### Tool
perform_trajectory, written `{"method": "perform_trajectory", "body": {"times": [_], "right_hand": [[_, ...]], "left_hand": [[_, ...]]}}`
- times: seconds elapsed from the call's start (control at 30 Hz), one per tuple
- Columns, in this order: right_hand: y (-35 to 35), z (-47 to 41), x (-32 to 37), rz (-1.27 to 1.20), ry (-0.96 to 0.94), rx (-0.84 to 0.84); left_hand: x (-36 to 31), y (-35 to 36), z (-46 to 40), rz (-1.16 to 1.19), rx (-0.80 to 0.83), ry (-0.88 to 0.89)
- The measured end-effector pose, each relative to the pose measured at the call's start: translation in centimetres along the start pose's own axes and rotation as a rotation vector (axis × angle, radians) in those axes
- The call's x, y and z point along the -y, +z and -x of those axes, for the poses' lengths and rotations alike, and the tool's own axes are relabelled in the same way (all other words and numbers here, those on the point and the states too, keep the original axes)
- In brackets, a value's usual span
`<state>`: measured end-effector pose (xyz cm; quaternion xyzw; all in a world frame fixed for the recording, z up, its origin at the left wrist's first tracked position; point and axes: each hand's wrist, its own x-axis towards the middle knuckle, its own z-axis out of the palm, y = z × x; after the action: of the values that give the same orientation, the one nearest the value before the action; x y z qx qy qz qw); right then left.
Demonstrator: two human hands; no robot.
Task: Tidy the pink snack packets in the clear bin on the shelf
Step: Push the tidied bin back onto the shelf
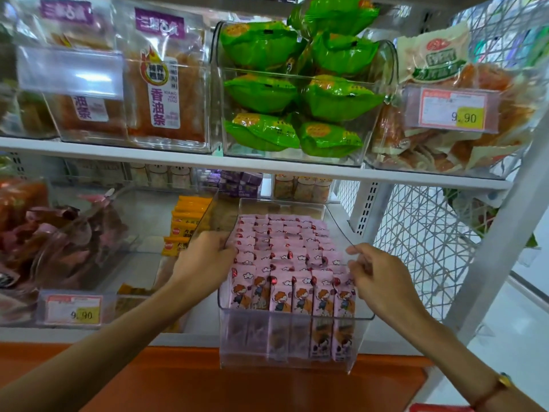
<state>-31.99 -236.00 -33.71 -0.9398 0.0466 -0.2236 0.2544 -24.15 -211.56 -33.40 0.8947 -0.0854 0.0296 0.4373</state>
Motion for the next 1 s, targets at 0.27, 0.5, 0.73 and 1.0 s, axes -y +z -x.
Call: {"method": "perform_trajectory", "body": {"times": [0.27,0.5,0.73,1.0], "right_hand": [[-0.7,-3.3,-0.5,0.063,-0.049,-0.069],[0.2,-2.7,-1.3,0.159,0.000,-0.001],[0.9,3.2,2.2,0.295,-0.339,0.175],[1.3,3.3,0.8,0.235,-0.391,0.350]], "left_hand": [[-2.4,0.4,-2.4,0.030,0.012,0.032],[-1.2,1.5,-1.9,0.013,-0.013,0.018],[-0.8,0.7,-1.3,0.052,0.045,0.033],[-0.1,1.3,-0.6,0.007,0.032,0.020]]}}
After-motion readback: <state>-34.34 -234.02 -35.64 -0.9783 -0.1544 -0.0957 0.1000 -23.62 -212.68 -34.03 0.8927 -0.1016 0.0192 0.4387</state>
